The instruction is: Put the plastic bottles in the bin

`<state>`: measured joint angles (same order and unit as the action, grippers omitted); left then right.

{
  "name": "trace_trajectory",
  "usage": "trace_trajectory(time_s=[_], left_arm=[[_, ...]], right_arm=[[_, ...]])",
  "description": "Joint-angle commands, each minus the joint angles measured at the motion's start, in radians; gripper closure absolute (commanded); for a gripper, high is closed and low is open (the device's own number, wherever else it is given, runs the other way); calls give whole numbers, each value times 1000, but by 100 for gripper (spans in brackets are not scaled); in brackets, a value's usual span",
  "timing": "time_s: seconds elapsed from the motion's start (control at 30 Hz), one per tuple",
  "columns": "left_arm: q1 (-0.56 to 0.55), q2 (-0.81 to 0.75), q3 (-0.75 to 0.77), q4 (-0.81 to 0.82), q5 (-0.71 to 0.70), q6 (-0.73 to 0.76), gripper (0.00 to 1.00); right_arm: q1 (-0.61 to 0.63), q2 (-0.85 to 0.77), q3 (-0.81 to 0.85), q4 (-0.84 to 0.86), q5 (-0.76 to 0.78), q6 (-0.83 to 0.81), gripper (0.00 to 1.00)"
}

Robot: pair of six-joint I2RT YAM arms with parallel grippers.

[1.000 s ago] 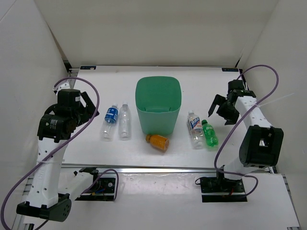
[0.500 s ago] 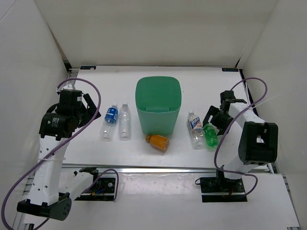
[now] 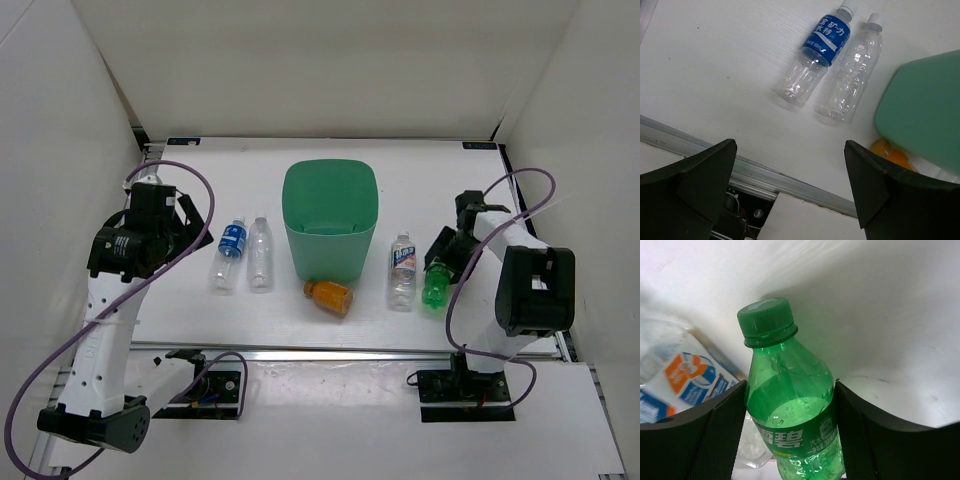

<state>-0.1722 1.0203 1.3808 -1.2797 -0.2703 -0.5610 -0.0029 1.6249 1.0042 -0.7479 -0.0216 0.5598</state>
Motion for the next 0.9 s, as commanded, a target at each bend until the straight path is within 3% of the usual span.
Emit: trace_trajectory(time_s=[0.0,0.13,0.3,0.43,0.57,0.7,0.77,0.87], left_arm=[[-3,0,41,-30,32,6,0],[-3,23,87,-52,42,16,0],[-3,11,58,-30,62,26,0],[-3,11,40,5,72,26,0],[-3,-20,18,51,72,35,0],[-3,-29,27,89,82,53,0],[-3,-29,44,89,82,64,0],[-3,-20,75,77,53,85,0]], right_arm=[[-12,-26,202,-145,121,18,67],[-2,-115,477,-220,169,9,72],[44,-298,550,88,-164,-5,80],[170,-261,660,202,-293,-26,88],[403,-69,879,202,-201,-121,88],[529,105,1136,147,-94,-175,88],[555,166,1157,136,-52,-204,88],[598,176,1119,125,24,-215,70]])
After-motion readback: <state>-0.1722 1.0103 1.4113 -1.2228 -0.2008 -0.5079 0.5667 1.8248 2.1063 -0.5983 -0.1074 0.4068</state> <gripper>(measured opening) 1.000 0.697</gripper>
